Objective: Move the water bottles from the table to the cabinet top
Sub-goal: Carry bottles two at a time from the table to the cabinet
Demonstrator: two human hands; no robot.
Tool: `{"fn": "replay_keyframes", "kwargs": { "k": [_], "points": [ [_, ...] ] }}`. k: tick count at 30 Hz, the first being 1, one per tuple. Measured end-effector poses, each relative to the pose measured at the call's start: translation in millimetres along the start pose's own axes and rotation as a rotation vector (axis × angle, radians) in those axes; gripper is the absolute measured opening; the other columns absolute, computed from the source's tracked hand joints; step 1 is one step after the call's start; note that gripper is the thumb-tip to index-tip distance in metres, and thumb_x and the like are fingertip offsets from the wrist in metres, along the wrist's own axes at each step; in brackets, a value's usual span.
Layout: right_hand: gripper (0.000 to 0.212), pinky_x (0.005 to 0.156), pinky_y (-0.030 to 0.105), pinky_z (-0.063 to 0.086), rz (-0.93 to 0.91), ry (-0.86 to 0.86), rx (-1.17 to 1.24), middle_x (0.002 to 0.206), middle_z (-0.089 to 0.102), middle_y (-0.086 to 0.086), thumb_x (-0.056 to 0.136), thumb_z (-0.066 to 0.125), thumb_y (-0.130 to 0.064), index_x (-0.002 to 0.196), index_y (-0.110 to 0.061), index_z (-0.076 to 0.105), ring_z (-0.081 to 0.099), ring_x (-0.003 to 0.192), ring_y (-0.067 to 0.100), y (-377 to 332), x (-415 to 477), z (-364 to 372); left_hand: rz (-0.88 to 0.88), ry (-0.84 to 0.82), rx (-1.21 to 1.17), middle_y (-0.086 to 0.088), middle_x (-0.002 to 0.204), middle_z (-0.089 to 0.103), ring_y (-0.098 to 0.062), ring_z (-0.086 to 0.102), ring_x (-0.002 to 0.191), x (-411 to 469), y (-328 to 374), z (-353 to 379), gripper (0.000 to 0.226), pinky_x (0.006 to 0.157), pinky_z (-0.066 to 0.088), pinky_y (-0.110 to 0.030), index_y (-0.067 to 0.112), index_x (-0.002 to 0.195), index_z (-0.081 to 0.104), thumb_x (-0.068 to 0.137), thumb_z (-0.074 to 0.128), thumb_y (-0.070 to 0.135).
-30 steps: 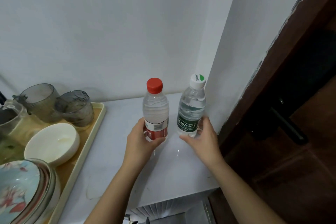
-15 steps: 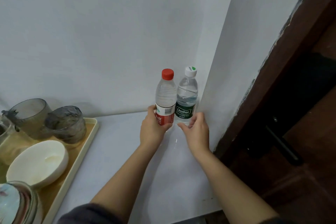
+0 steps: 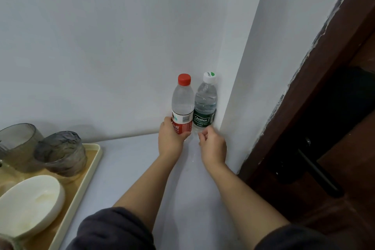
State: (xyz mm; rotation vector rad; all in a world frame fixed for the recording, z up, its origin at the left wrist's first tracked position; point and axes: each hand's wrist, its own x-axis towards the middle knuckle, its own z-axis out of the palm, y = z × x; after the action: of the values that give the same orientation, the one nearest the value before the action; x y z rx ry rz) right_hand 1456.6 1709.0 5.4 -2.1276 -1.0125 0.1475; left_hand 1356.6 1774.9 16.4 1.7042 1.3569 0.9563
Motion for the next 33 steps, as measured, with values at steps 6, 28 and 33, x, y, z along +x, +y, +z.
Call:
{"fn": "replay_keyframes", "kwargs": {
  "k": [6,28,33],
  "points": [
    [0.013,0.065,0.035,0.046,0.006,0.001,0.002,0.086,0.068,0.016,0.095,0.059,-0.02,0.093,-0.007,0.06,0.063,0.079,0.035,-5,5,2,0.02,0.002,0.02,-0.008,0.106,0.06,-0.023,0.06,0.096,5,-3,1,0.051,0.077,0.047,-0.033,0.01,0.108,0.051,0.07,0.084,0.019],
    [0.027,0.078,0.031,0.049,-0.183,-0.13,0.014,0.105,0.066,-0.005,0.089,0.067,-0.032,0.114,-0.021,0.062,0.06,0.093,0.014,11,-40,-50,0.034,-0.097,0.448,-0.01,0.155,0.024,-0.027,0.017,0.144,-67,6,-38,0.095,0.111,0.03,-0.04,0.012,0.151,0.013,0.082,0.068,0.046],
    [0.061,0.111,0.043,0.028,-0.392,-0.31,-0.297,0.152,0.038,0.003,0.093,0.055,-0.048,0.147,-0.024,0.039,0.031,0.14,0.025,14,-67,-76,-0.023,-0.07,0.827,-0.009,0.162,-0.001,-0.034,-0.007,0.148,-132,4,-69,0.089,0.117,0.004,-0.053,0.019,0.153,0.002,0.089,0.04,0.066]
  ]
}}
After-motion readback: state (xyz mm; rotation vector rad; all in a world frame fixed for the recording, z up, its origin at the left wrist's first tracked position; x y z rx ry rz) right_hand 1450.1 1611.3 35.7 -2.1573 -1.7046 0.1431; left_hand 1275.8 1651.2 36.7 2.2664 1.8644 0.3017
